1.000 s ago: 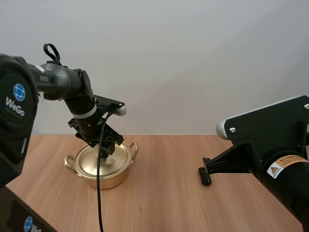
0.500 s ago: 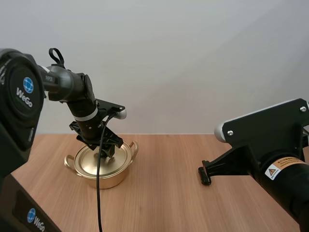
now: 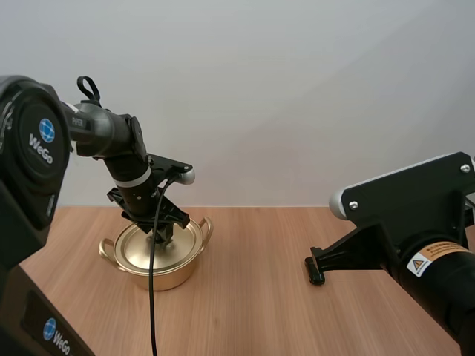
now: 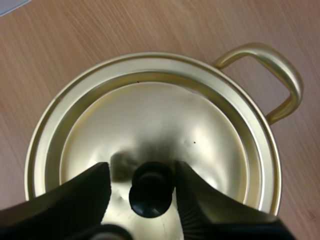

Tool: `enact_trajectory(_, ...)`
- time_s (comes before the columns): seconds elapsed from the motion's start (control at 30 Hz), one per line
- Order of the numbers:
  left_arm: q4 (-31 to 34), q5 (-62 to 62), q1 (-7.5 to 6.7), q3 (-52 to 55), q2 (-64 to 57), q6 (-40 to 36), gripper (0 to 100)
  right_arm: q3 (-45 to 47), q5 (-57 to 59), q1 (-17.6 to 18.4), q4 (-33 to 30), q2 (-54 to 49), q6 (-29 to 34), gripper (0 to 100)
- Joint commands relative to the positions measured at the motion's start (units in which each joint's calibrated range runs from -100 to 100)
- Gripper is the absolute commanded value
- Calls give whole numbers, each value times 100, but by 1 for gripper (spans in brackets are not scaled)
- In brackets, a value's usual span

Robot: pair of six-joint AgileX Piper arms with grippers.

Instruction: Open the pot, put the car inside, and close it

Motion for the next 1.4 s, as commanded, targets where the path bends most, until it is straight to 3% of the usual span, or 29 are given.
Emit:
enact_trajectory(0.0,-1,2,4,3,5,1,34,-3,-2,0,1,-6,-1,0)
enact_trajectory(0.1,-1,2,4,3,5,1,3,-3,-2,0,-25,-6,-3,0)
enact_trajectory(0.13,-1,2,4,3,5,12,0,-3,-2,0,-41,-6,-3,0)
enact_trajectory(0.8,-157,-100,4,-191,-708,34,0,-3,-2,0,-41,-6,-3,0)
enact_trajectory(1.07,-913,-250,4,-577,-2231,34,0,154,-88,0,-102,-6,-238,0)
enact_trajectory(1.37,-1077,-2312,4,-631,-4497,-39,0,154,-378,0,-5,162,-203,0)
